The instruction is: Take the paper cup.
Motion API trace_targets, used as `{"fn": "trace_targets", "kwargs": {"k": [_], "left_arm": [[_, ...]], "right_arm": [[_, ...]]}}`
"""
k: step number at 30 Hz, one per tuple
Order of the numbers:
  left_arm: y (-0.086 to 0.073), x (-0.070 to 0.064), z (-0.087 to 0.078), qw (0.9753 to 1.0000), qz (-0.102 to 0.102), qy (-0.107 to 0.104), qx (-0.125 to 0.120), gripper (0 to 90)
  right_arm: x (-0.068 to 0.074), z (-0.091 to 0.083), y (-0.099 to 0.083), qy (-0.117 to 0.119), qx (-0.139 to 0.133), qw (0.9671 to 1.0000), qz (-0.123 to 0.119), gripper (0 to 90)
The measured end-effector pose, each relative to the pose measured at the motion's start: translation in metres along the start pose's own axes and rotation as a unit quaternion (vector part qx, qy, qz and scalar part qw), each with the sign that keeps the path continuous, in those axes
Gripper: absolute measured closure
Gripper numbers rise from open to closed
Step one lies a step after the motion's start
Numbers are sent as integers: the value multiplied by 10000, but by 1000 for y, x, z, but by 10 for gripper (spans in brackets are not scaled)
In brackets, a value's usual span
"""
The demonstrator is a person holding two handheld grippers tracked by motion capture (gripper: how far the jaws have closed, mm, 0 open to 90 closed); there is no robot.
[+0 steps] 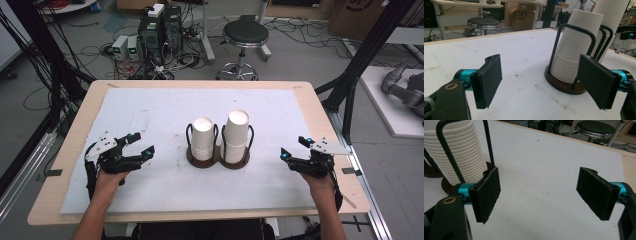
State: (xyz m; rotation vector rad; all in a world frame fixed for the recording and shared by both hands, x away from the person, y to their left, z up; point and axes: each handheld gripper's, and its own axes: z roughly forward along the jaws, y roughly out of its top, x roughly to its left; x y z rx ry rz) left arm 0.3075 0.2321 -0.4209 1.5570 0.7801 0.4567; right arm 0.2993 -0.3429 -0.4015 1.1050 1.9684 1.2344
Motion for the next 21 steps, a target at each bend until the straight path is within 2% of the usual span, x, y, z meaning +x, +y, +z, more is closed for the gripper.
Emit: {"fn": "trace_targets", "kwargs": {"k": [5,12,17,20,21], "left_arm": [[-1,-1,6,10000,10,-22,76,203],[-2,-1,9,9999,-21,-11,109,204],[0,-6,9,9999,34,-49,117,207],[0,-8,6,9999,69,-49,109,210],[0,-8,5,9999,61,-43,87,211]], "right_arm": [[-1,1,-1,15,-37,10000,-29,198],[-1,2,0,75,-141,9999,67,199],[5,0,3,148,-271,9995,75,199],[13,-2,8,145,-398,9991,71,205],[20,-3,12,193,-447,9988,9,246]]}}
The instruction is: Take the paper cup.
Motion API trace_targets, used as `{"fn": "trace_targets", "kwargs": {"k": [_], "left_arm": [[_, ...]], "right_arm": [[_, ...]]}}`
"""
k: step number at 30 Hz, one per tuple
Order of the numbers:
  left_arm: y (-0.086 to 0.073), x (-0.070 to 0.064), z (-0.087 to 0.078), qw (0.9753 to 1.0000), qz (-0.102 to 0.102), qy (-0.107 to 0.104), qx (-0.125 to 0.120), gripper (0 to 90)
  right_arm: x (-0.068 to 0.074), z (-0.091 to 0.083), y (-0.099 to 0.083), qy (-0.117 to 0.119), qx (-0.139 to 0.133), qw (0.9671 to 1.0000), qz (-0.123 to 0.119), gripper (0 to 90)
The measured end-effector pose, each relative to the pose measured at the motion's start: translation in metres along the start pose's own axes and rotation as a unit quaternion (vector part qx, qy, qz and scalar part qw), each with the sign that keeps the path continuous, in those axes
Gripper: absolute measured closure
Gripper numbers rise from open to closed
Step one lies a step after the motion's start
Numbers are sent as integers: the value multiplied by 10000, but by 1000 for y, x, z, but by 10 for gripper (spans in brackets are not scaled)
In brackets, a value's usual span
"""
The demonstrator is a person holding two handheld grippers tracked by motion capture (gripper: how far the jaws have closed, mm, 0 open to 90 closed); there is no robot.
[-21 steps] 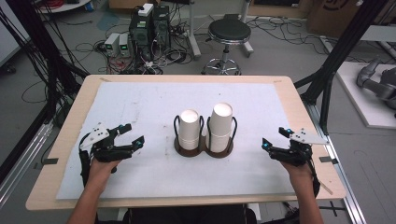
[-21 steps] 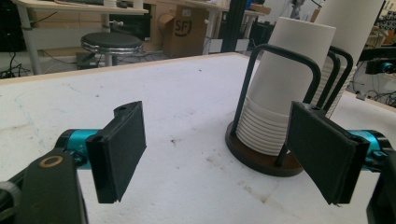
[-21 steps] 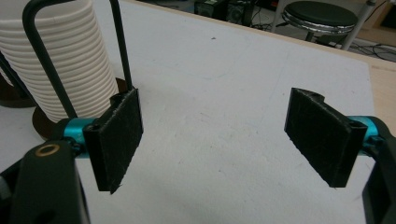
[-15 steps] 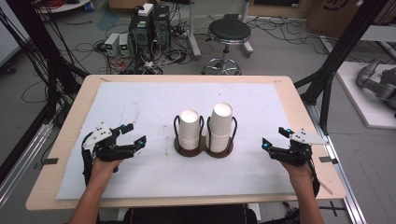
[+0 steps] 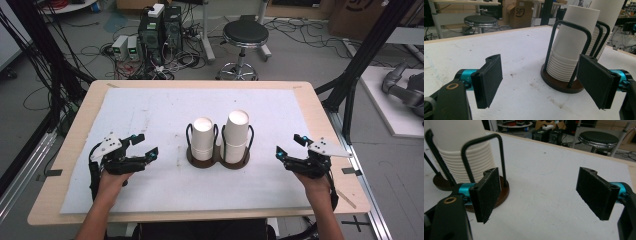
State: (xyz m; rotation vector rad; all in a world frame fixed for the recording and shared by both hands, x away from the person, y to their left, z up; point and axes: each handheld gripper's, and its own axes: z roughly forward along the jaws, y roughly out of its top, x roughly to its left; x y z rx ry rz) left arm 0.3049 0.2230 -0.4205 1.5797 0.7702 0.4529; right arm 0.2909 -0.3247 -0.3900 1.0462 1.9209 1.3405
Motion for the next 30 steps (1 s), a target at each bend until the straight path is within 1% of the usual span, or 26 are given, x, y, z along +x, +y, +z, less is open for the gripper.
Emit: {"fn": "trace_targets", "kwargs": {"k": [1,3,4,5,6,7,8,9,10,11,12,13,14,15,16,17,18,19,20,21,23,25,26,27,29,30], "left_arm": [[0,0,-2,10000,-7,14,7,212],[0,1,-2,10000,-25,18,3,212],[0,1,-4,10000,-31,34,-19,211],[0,1,-4,10000,-31,34,-19,212],[0,1,-5,10000,-15,34,-21,212],[0,1,-4,10000,-36,39,-33,212],[-1,2,-4,10000,-42,42,-27,212],[-1,3,-4,10000,-39,39,-10,211],[-1,3,-3,10000,-66,33,-3,212],[-1,3,-2,10000,-59,37,6,212],[-1,3,-2,10000,-67,29,20,212],[-2,3,-1,10000,-53,20,40,212],[-2,3,0,10000,-44,10,59,212],[-2,2,1,10000,-50,2,57,212],[-2,2,2,10000,-37,-12,79,212],[-2,2,2,10000,-37,-12,79,212],[-2,2,2,10000,-37,-10,91,212],[-2,2,2,9999,-35,-16,95,212],[-2,2,2,9999,-38,-15,98,212],[-2,2,2,9999,-36,-8,101,212],[-2,2,2,9999,-45,-8,105,212],[-3,2,1,9999,-59,-5,107,212],[-3,1,1,9999,-60,-2,104,212],[-3,1,1,9999,-56,-2,109,212],[-3,1,1,9999,-41,4,118,212],[-3,1,1,9999,-50,4,118,212]], "right_arm": [[3,0,2,88,-47,9999,-57,294],[10,-1,5,174,-156,9997,-119,316],[12,0,7,222,-201,9994,-146,347],[12,0,7,222,-201,9994,-146,347],[15,0,9,330,-242,9990,-154,387],[21,1,12,504,-333,9980,-205,429],[21,1,12,504,-333,9980,-205,429],[26,3,15,724,-347,9966,-199,484],[29,4,16,832,-331,9959,-144,506],[29,4,16,832,-331,9959,-144,506],[34,7,19,1033,-343,9939,-182,551],[34,7,19,1033,-343,9939,-182,551],[42,8,22,1179,-400,9919,-252,605],[46,8,23,1272,-427,9906,-282,625],[50,7,26,1335,-473,9893,-353,644],[50,7,26,1335,-473,9893,-353,644],[58,7,29,1424,-552,9872,-458,696],[58,7,29,1424,-552,9872,-458,696],[62,8,30,1496,-557,9858,-521,734],[69,11,31,1625,-531,9833,-621,790],[73,12,31,1657,-508,9826,-666,810],[80,15,31,1584,-490,9831,-773,853],[84,16,31,1605,-474,9827,-795,864],[90,19,32,1644,-468,9813,-886,885],[94,20,32,1631,-437,9818,-872,900],[96,23,32,1631,-453,9812,-927,900]]}}
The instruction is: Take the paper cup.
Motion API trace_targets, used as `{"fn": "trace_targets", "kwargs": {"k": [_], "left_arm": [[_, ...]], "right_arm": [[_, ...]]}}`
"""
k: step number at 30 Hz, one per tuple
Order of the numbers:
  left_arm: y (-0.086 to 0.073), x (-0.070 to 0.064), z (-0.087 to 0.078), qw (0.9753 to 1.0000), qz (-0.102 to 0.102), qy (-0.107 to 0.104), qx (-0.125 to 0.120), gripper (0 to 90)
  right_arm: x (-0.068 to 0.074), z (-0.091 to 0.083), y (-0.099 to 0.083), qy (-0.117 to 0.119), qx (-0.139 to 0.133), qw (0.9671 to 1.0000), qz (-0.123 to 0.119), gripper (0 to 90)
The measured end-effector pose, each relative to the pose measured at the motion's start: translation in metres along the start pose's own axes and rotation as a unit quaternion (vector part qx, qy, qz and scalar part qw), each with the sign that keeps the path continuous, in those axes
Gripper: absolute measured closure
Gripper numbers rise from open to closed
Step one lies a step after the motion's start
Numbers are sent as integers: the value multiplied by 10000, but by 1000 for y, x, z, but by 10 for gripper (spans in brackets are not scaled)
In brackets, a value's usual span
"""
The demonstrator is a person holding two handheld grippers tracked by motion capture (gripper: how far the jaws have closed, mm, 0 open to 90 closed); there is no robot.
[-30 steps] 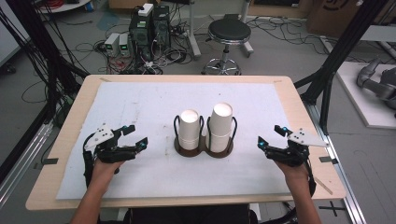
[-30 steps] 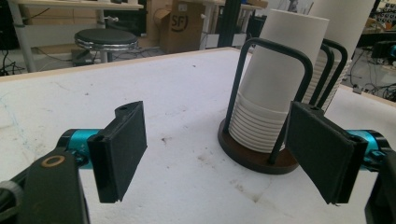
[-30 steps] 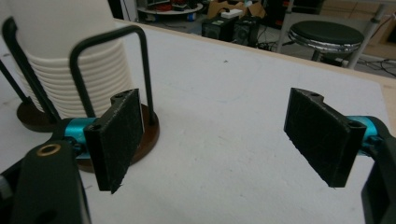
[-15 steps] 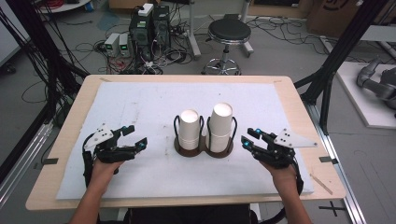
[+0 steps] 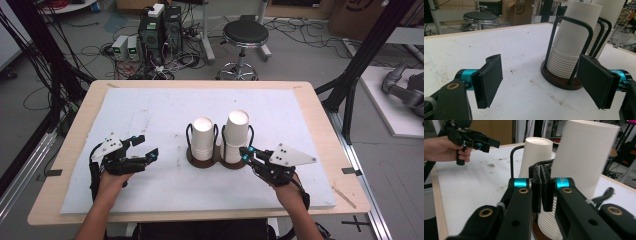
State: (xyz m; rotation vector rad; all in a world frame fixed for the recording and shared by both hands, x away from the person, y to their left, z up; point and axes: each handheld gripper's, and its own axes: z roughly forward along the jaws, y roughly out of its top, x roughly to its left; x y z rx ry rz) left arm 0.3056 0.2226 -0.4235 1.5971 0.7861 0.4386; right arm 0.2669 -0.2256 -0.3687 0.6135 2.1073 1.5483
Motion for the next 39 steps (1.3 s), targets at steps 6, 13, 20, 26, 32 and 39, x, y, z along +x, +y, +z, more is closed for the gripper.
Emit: {"fn": "trace_targets", "kwargs": {"k": [6,13,20,26,32,39], "left_arm": [[0,0,0,10000,3,54,11,212],[1,-1,3,10000,62,45,20,212],[19,-6,11,9998,186,-73,-17,212],[36,-11,22,9993,305,-228,-13,212],[61,-21,42,9976,443,-539,-48,212],[82,-33,71,9942,513,-936,116,208]], "right_arm": [[10,24,1,30,191,9996,222,900],[24,54,5,153,491,9983,270,900],[39,85,-2,90,733,9969,254,900],[44,96,-10,-8,897,9955,293,900],[46,103,-19,-132,1047,9937,367,900],[47,109,-23,-273,919,9922,792,900]]}}
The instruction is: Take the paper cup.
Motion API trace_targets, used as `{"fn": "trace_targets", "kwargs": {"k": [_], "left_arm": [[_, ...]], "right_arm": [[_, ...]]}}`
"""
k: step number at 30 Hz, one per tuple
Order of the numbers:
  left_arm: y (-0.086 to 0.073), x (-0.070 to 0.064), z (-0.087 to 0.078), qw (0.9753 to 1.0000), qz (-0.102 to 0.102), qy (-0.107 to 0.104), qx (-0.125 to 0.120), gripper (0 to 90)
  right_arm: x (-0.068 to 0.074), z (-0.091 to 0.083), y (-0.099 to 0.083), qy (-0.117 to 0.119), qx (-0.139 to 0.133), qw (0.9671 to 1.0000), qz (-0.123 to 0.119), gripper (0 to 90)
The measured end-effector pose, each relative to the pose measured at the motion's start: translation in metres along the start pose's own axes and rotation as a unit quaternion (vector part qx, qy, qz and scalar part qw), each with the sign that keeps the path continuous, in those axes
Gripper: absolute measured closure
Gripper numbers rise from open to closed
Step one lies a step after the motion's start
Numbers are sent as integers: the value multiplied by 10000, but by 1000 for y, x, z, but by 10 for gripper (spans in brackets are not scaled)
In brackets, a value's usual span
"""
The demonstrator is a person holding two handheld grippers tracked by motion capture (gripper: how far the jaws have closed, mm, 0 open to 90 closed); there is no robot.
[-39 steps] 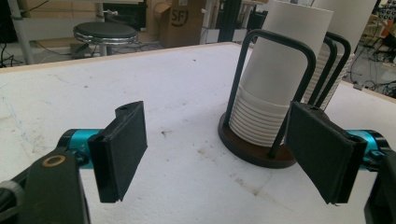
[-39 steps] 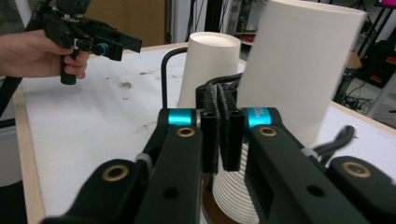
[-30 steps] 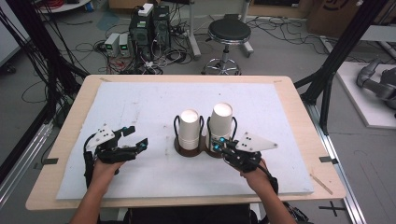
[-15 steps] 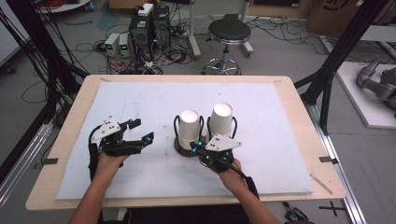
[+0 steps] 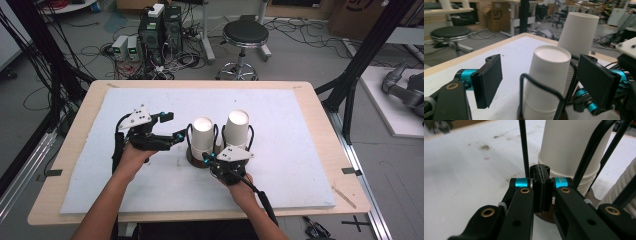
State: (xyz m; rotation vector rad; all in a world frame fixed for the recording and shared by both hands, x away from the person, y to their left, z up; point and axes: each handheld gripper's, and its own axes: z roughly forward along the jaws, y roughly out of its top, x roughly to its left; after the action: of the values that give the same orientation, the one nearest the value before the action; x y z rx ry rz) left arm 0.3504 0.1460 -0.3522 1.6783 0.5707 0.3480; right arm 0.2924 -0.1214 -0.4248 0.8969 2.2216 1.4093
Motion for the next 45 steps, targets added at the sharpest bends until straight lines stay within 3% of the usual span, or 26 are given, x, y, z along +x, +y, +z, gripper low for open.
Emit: {"fn": "trace_targets", "kwargs": {"k": [3,11,21,25,33,38,45], "left_arm": [[5,0,11,10000,-10,-69,57,200],[7,-2,37,9993,-24,-170,326,200],[2,-6,58,9970,201,-187,726,227],[1,-9,62,9952,390,-313,845,322],[2,-8,61,9952,252,-339,878,332],[5,-9,61,9943,340,-328,953,334],[7,-9,58,9962,275,-321,757,340]], "right_arm": [[3,5,-3,-62,-34,9998,202,900],[6,13,-7,-199,117,9990,390,900],[4,19,-6,-368,272,9966,691,900],[4,19,-5,-361,293,9958,786,900],[4,20,-5,-335,291,9942,980,900],[4,20,-4,-346,312,9939,995,900],[4,20,-4,-364,319,9937,1008,900]]}}
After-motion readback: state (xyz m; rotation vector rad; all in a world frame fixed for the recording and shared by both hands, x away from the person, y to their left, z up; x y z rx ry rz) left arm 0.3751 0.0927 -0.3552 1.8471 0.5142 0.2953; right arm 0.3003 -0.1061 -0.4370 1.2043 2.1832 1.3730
